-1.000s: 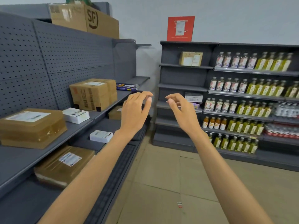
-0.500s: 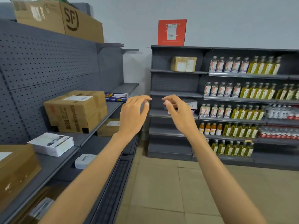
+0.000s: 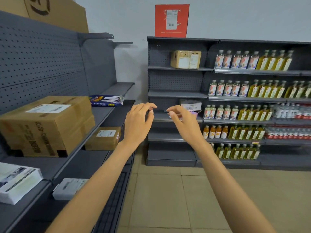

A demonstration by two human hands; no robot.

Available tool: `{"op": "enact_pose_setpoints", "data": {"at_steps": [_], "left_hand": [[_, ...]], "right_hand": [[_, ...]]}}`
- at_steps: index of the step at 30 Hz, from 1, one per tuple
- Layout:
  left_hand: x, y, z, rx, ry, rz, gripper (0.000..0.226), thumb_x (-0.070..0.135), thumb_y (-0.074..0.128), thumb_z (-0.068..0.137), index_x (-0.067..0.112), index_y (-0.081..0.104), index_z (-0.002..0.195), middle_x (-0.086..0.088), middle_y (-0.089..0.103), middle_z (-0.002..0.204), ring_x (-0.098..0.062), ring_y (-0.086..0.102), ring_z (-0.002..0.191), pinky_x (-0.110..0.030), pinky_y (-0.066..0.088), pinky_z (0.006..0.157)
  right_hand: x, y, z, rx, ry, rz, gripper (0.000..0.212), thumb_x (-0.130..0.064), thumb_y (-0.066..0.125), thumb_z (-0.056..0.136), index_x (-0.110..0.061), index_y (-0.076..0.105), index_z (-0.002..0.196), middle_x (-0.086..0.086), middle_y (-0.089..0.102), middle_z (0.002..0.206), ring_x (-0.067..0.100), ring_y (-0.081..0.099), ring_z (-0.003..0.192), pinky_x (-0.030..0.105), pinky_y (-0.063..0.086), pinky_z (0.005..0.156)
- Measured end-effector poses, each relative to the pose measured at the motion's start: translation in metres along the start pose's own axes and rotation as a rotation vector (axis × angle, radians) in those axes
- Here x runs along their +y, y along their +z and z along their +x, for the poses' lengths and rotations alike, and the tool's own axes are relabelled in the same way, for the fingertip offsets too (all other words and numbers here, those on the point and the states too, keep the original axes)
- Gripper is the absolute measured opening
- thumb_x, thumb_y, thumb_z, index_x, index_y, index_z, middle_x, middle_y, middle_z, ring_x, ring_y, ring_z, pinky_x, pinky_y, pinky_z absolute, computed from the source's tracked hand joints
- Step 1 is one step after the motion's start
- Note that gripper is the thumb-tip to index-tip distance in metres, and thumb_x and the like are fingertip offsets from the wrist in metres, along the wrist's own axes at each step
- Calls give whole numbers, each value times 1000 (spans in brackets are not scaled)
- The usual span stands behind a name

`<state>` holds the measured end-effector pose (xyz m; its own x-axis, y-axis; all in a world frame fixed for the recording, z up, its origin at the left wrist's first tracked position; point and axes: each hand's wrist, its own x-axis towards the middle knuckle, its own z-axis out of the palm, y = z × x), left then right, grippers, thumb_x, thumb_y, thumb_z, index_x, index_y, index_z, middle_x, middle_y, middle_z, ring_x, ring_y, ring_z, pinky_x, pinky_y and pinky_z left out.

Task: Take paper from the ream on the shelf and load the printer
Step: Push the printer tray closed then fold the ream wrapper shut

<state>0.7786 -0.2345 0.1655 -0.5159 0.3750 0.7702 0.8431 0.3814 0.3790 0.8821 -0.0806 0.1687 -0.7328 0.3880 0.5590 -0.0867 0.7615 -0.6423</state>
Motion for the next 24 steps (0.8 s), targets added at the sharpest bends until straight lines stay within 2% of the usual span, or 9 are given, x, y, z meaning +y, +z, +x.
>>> {"op": "enact_pose_setpoints", "data": {"at_steps": [7, 12, 15, 17, 21, 24], "left_hand": [[-24, 79, 73, 3, -8, -9, 25, 20, 48, 99, 25, 66, 116, 8, 67, 115, -12, 56, 112, -32, 46, 91], [-29, 136, 137, 44, 9, -30, 25, 19, 47, 98, 24, 66, 115, 9, 67, 111, -12, 56, 108, -34, 48, 89], [-35, 172, 161, 46, 19, -19, 25, 20, 48, 98, 24, 66, 115, 9, 67, 111, -12, 57, 108, -32, 48, 89], [-41, 192, 170, 40, 17, -4, 25, 19, 49, 99, 24, 66, 115, 9, 67, 112, -12, 56, 109, -30, 46, 89], [-67, 225, 188, 7, 7, 57, 24, 20, 50, 99, 25, 66, 116, 11, 67, 113, -11, 56, 111, -30, 43, 91], [-87, 241, 211, 5, -21, 57, 24, 20, 48, 99, 26, 65, 115, 11, 66, 112, -10, 55, 110, -30, 44, 89]], "right_hand": [[62, -2, 93, -17, -22, 19, 20, -32, 47, 101, -28, 64, 109, -11, 69, 101, 7, 62, 93, 27, 50, 77], [111, -18, 167, 16, -52, 25, 19, -34, 47, 100, -29, 64, 106, -8, 70, 98, 9, 63, 90, 37, 56, 75], [145, -20, 199, 21, -53, 15, 19, -34, 47, 99, -30, 64, 105, -8, 70, 98, 9, 64, 91, 39, 56, 78], [166, -14, 216, 9, -48, 26, 19, -34, 47, 100, -29, 64, 106, -9, 70, 98, 8, 63, 91, 41, 57, 75], [203, 7, 247, -32, -39, 20, 19, -33, 47, 99, -30, 65, 105, -11, 70, 99, 7, 64, 90, 37, 56, 79], [222, 23, 274, -57, -26, 15, 19, -36, 47, 98, -33, 64, 105, -12, 69, 100, 6, 63, 92, 38, 56, 80]]}}
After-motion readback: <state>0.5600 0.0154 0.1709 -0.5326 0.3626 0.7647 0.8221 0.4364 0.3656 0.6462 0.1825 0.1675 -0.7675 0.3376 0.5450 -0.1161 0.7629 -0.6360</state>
